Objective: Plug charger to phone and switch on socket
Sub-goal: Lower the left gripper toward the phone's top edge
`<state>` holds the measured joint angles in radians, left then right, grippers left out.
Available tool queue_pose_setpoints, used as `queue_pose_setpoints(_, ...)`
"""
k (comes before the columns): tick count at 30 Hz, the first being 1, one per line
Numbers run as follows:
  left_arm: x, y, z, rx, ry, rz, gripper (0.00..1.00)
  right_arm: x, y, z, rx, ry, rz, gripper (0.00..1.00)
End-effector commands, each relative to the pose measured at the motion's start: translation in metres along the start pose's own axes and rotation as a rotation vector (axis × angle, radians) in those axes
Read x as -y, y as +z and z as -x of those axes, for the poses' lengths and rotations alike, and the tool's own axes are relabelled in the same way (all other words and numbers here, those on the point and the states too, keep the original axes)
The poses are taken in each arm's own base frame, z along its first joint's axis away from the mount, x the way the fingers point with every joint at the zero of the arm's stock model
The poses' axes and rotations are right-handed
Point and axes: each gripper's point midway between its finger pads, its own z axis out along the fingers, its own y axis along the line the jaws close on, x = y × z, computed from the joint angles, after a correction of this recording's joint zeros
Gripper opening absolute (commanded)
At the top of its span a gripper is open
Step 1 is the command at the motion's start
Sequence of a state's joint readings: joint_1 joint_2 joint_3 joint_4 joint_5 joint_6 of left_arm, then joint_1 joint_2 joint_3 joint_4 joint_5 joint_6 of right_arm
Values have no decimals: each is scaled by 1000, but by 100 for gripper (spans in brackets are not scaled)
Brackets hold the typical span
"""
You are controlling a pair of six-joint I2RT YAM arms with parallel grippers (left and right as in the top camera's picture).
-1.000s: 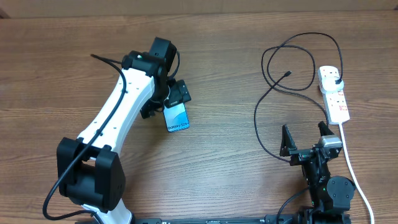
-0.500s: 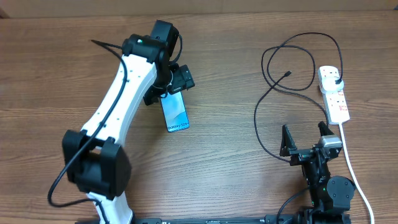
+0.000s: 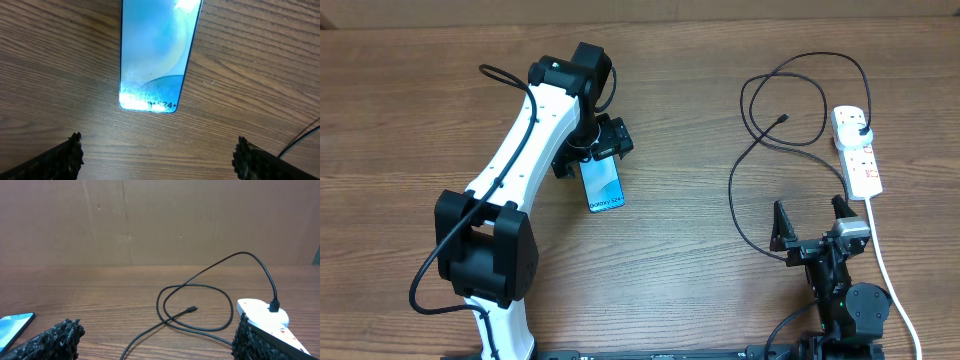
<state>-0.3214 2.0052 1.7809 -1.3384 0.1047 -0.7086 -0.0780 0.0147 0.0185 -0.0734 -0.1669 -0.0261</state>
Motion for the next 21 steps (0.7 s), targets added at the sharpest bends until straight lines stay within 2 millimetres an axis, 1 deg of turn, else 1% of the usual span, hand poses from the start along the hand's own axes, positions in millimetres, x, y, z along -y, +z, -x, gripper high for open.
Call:
queue_pose_setpoints(1, 7, -3, 0, 1, -13, -16, 100, 2, 0, -2, 5, 1, -12, 100)
queue_pose_setpoints(8, 7, -3, 5, 21, -12, -15, 100, 2, 0, -2, 5, 1, -12, 100)
queue_pose_setpoints(13, 7, -1, 3, 10, -31, -15, 100, 2, 0, -2, 5, 1, -12, 100)
queue_pose_setpoints(21, 5, 14, 9, -6, -79, 11, 100, 2, 0, -2, 5, 1, -12, 100)
